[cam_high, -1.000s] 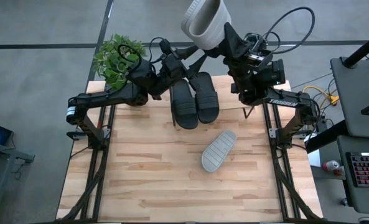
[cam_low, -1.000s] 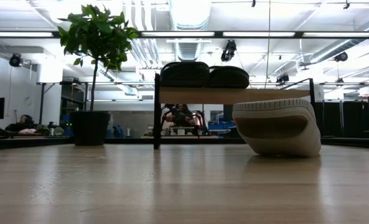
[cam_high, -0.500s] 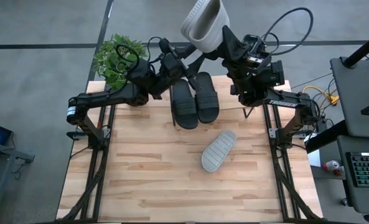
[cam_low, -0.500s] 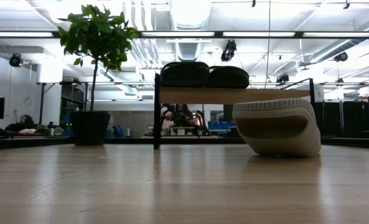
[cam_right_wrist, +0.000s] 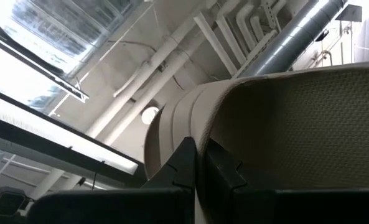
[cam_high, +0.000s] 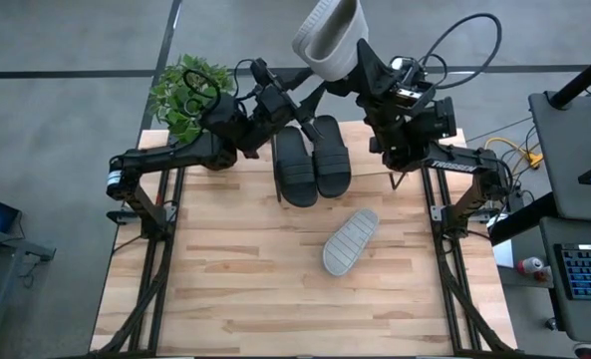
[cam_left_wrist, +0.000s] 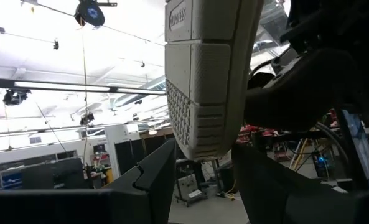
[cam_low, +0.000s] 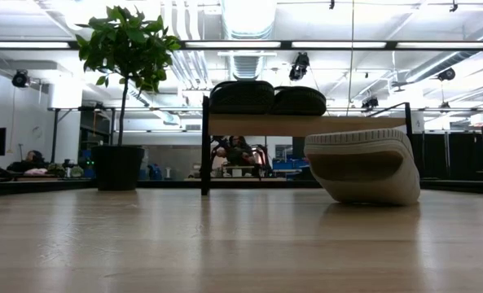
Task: Pick and place slides into the shelf
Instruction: Put the right gray slide on the shelf
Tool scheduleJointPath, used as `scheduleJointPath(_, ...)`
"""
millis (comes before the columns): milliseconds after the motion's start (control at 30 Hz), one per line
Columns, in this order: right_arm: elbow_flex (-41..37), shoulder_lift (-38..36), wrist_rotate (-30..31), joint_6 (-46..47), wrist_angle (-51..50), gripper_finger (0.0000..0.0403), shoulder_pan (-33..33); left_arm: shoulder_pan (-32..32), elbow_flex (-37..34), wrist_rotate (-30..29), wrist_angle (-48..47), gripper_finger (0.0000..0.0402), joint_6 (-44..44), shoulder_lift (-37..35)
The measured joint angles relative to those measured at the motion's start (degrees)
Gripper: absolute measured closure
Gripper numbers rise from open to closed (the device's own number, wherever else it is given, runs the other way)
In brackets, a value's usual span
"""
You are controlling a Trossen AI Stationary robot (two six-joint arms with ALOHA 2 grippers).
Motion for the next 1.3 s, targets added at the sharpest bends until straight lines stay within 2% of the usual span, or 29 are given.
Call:
scheduleJointPath(67,0.0,0.0,0.0,0.1,-0.2,0.0394,0.0,0.0,-0.1,0.8,-0.1,0.0257,0.0,0.0)
scheduleJointPath(133,0.0,0.0,0.1,0.1,-0.8,0.0394,0.0,0.0,-0.2,4.3,0.0,0.0245,0.0,0.0)
scheduleJointPath(233,-0.1,0.0,0.0,0.3,-1.1,0.0394,0.0,0.1,-0.1,5.5,0.2,0.0209,-0.3,0.0)
scheduleJointPath(367,-0.1,0.0,0.1,0.1,-1.0,0.0394,0.0,0.1,-0.1,4.3,0.3,0.0150,-0.5,-0.1)
scheduleJointPath(500,-0.1,0.0,0.1,-0.1,-0.9,0.0394,0.2,0.1,0.4,2.7,0.2,0.0115,-0.4,-0.1)
scheduleJointPath(700,-0.1,0.0,0.2,-0.5,-1.3,0.0394,0.6,0.0,0.4,0.8,1.8,0.0109,-0.4,-0.1)
scheduleJointPath(1100,-0.5,0.0,0.8,-0.5,-1.1,0.0394,0.9,0.0,1.0,1.5,4.1,0.0109,-0.9,0.8)
scheduleJointPath(1300,-0.4,-0.2,0.6,-0.9,-0.6,0.0394,0.9,0.1,4.0,2.8,4.6,0.0109,-3.5,3.7)
